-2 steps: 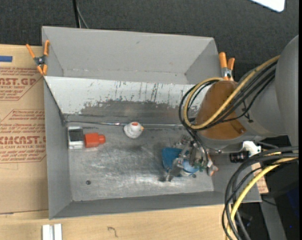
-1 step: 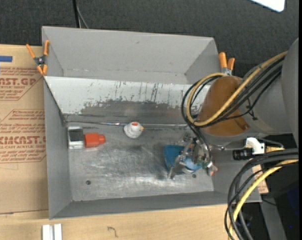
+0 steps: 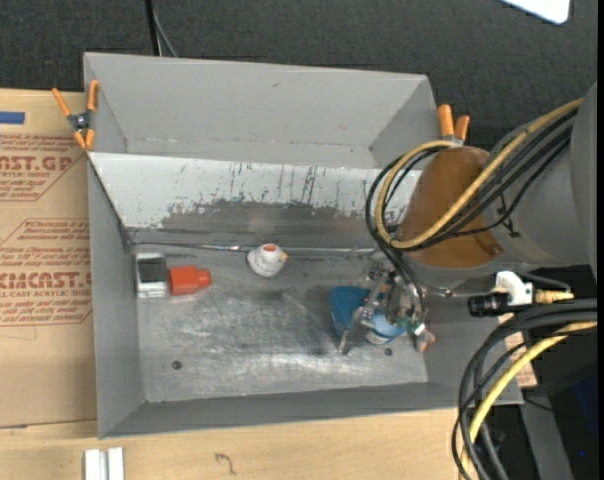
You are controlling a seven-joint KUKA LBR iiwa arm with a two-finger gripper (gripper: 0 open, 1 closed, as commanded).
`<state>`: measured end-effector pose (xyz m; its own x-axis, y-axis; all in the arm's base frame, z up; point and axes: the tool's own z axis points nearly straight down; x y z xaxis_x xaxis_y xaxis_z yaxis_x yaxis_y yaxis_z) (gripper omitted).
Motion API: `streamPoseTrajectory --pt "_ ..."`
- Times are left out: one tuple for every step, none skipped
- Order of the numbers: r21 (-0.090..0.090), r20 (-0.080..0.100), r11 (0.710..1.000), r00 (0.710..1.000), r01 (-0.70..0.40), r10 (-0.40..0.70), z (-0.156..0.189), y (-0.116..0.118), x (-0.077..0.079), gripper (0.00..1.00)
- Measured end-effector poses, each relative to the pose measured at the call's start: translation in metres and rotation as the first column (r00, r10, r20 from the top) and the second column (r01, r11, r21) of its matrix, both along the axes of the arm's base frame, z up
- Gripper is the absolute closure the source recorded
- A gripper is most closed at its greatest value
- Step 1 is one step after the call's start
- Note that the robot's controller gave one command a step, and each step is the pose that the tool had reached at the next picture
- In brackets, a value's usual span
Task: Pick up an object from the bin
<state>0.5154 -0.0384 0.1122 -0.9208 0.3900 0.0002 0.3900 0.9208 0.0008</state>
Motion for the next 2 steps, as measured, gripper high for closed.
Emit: streamPoseTrajectory --pt "0.0 -0.002 1.0 1.0 -0.001 0.001 0.0057 0.0002 -0.0008 1.0" --pt "0.001 -0.011 1.0 1.0 -0.001 0.001 0.0148 0.0004 -0.0026 1.0"
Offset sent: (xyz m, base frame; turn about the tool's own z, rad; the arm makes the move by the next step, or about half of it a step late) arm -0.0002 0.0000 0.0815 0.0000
